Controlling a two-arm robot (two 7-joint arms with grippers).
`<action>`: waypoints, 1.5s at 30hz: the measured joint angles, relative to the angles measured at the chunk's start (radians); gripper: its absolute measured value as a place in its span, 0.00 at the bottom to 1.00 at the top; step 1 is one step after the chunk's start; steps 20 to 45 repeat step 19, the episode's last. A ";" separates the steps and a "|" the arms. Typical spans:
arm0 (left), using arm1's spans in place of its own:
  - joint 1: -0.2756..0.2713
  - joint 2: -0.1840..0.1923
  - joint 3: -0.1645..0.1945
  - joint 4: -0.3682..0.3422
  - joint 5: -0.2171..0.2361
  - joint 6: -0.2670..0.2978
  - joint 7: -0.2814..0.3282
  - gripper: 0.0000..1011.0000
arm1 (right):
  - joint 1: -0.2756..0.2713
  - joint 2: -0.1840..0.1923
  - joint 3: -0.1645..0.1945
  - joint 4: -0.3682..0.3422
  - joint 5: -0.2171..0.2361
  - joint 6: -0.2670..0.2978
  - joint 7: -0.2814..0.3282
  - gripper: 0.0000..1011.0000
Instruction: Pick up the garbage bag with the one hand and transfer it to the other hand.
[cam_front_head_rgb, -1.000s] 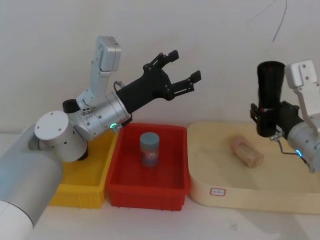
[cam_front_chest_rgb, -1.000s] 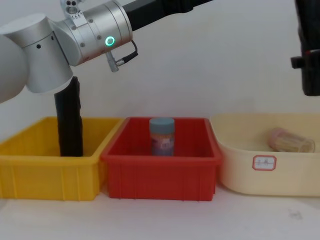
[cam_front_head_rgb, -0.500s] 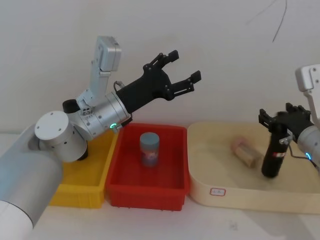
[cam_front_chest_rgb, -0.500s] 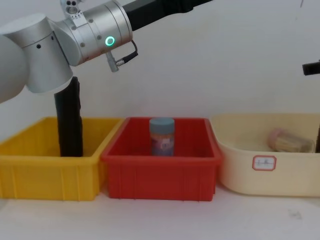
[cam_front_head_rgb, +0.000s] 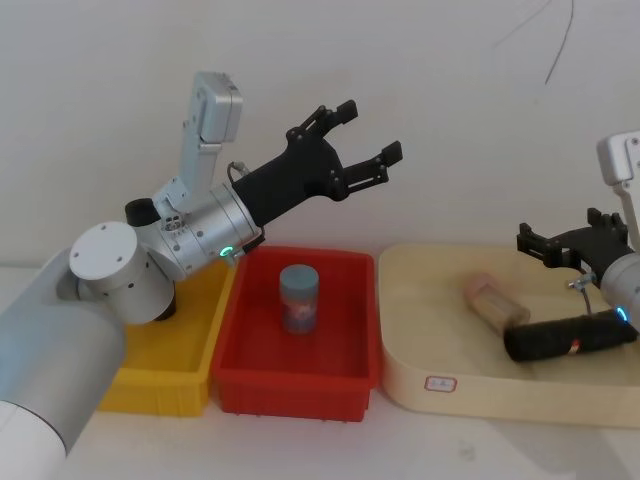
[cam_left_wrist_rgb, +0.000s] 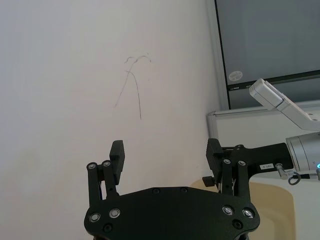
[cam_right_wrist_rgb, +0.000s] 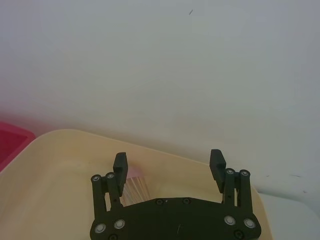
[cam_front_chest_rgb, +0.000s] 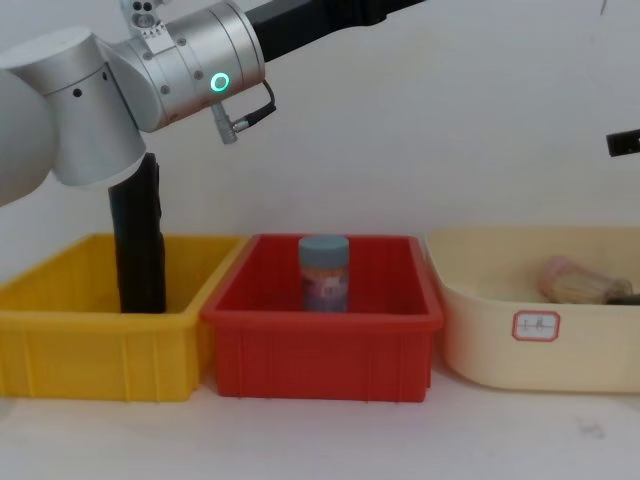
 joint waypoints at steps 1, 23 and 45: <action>0.000 0.000 0.000 0.000 0.000 0.000 0.000 0.99 | 0.000 0.000 0.000 0.000 0.000 0.000 0.000 0.99; 0.000 0.000 0.000 0.000 0.000 0.000 0.000 0.99 | -0.002 0.001 0.003 -0.001 0.000 0.004 -0.002 0.99; 0.000 0.000 0.000 0.000 0.000 0.000 0.000 0.99 | -0.002 0.001 0.003 -0.001 0.000 0.004 -0.002 0.99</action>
